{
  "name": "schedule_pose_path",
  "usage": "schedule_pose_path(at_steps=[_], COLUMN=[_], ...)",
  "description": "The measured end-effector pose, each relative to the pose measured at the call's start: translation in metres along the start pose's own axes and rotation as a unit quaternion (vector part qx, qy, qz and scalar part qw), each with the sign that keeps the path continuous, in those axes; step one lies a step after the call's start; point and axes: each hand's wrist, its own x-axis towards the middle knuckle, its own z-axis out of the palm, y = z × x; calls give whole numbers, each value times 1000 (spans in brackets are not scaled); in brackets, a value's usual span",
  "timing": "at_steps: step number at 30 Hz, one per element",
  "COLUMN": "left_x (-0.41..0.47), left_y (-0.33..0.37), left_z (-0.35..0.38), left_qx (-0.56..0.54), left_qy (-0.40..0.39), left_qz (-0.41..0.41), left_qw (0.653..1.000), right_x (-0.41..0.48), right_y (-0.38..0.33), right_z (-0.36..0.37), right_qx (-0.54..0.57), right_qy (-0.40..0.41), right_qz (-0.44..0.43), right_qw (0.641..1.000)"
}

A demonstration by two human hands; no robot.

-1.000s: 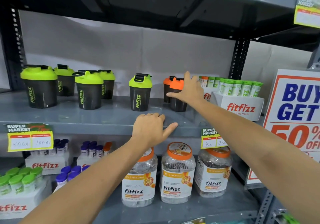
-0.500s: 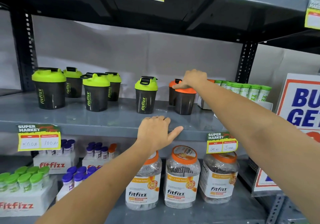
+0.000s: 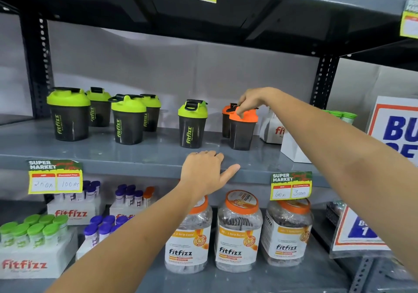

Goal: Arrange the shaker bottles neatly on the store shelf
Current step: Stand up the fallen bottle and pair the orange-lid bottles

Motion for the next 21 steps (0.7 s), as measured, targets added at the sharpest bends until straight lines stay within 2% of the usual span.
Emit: schedule_pose_path(at_steps=[4,8,12,17,21], left_x=[0,0,1,0,0], left_y=[-1,0,0,0,0], left_z=[1,1,1,1,2], left_qx=[0,6,8,9,5], left_qy=[-2,-6,-4,4,5], left_qz=[1,2,2,-1,-2], left_qw=[1000,1000,1000,1000,1000], right_x=[-3,-3,-6,-7,-1], right_y=[-4,-9,-13,-4,5], right_z=[1,10,10,0,7], right_qx=[13,-131,-141,-92,-84], right_qy=[34,130,116,70,91], right_qz=[-19,14,19,-34,-85], right_qw=[999,983,983,993,989])
